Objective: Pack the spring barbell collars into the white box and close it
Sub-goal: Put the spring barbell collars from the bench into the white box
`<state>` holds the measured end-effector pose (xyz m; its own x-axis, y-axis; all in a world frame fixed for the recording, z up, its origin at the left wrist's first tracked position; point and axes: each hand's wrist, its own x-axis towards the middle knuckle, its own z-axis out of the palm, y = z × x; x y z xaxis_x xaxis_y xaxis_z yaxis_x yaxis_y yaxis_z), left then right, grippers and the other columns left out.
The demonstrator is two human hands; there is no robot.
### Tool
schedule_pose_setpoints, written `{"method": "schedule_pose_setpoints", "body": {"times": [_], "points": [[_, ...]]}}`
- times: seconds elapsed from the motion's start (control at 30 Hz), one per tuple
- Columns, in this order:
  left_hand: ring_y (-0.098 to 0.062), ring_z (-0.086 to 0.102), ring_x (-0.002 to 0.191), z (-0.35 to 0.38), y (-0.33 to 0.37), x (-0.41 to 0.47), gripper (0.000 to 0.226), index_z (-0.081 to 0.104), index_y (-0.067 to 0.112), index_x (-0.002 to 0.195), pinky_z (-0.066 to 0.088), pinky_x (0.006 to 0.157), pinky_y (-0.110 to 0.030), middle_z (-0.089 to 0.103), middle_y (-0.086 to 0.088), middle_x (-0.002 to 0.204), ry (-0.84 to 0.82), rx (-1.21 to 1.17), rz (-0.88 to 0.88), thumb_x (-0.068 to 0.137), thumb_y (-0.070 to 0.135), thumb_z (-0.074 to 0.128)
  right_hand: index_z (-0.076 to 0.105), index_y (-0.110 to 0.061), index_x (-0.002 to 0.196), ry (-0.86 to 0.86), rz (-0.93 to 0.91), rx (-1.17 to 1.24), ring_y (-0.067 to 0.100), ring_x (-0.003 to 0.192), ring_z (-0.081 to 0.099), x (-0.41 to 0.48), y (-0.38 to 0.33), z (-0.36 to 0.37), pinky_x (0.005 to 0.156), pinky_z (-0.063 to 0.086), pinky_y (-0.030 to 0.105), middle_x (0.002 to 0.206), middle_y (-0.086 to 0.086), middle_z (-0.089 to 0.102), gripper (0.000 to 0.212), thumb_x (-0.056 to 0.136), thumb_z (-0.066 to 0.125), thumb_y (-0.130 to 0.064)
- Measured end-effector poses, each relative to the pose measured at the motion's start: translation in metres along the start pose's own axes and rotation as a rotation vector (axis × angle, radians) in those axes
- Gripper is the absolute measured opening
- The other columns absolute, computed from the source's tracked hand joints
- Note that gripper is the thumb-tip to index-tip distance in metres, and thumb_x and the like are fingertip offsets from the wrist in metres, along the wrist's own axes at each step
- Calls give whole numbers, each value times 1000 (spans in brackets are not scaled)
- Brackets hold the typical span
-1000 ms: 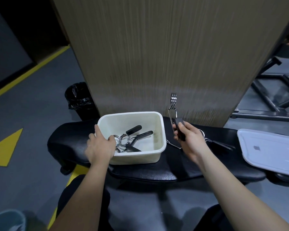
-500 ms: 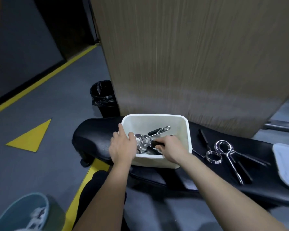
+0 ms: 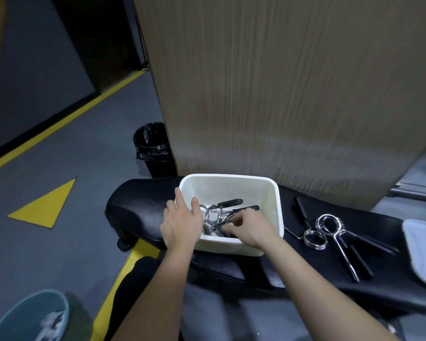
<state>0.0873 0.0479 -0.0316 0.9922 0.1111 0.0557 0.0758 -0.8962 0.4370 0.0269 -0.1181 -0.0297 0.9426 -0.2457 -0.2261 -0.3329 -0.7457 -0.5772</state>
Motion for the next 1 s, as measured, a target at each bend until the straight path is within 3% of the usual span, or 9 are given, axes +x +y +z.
{"method": "schedule_pose_setpoints", "body": {"times": [0.07, 0.13, 0.3, 0.4, 0.5, 0.57, 0.67, 0.73, 1.0], "points": [[-31, 51, 120, 0, 1, 0, 66, 16, 25, 157, 44, 85, -45, 48, -12, 138, -4, 12, 4, 98, 55, 25, 73, -26, 79, 265, -72, 21, 15, 75, 65, -13, 1, 2, 70, 54, 35, 75, -9, 72, 36, 85, 53, -56], [-32, 50, 121, 0, 2, -1, 68, 15, 26, 157, 43, 85, -45, 48, -12, 139, -7, 24, -1, 98, 57, 25, 72, -25, 86, 419, -177, 113, 13, 79, 66, -28, 1, -1, 72, 53, 33, 81, -9, 72, 29, 94, 53, -44], [-35, 48, 122, -2, 1, -2, 72, 17, 26, 156, 43, 86, -47, 48, -13, 138, -10, 21, 2, 96, 64, 24, 73, -22, 112, 474, -184, 524, 3, 85, 65, -45, 7, -16, 80, 52, 22, 88, -12, 71, 21, 95, 61, -30], [-36, 49, 121, -2, 0, -1, 73, 18, 25, 156, 43, 89, -48, 48, -15, 137, -6, 33, 10, 95, 64, 26, 67, -20, 119, 668, -240, 453, 9, 97, 61, -57, 30, -23, 89, 46, 22, 99, -14, 66, 25, 96, 60, -21], [-37, 49, 121, 1, -1, 1, 70, 20, 25, 156, 41, 92, -49, 49, -17, 137, -2, 30, 4, 97, 62, 26, 69, -17, 109, 858, -16, 379, 21, 96, 59, -68, 73, -27, 85, 45, 28, 94, -8, 60, 20, 93, 58, -14], [-38, 48, 122, 2, -1, 2, 69, 21, 25, 156, 40, 94, -50, 48, -17, 138, -6, 21, -1, 97, 62, 23, 67, -14, 110, 751, 200, 287, 29, 98, 60, -68, 105, -25, 87, 47, 37, 97, 3, 63, 22, 91, 58, -17], [-38, 47, 124, 3, 0, 4, 70, 20, 25, 156, 40, 95, -50, 47, -18, 139, -5, 30, 6, 97, 62, 21, 58, -11, 127, 340, 407, 235, 37, 113, 60, -68, 132, -22, 95, 46, 38, 117, 16, 68, 39, 92, 59, -27], [-39, 47, 125, 3, 1, 5, 70, 19, 25, 157, 40, 96, -51, 47, -19, 140, -9, 41, 3, 97, 62, 21, 52, -11, 131, 202, 474, 173, 39, 115, 60, -71, 139, -19, 94, 46, 40, 122, 19, 66, 43, 94, 56, -31], [-40, 49, 121, 4, 0, 4, 69, 21, 24, 156, 41, 93, -51, 48, -20, 138, -1, 46, 6, 97, 61, 19, 62, -18, 114, 159, 523, -106, 38, 108, 64, -76, 152, -9, 83, 49, 38, 115, 13, 68, 31, 93, 59, -41]]}}
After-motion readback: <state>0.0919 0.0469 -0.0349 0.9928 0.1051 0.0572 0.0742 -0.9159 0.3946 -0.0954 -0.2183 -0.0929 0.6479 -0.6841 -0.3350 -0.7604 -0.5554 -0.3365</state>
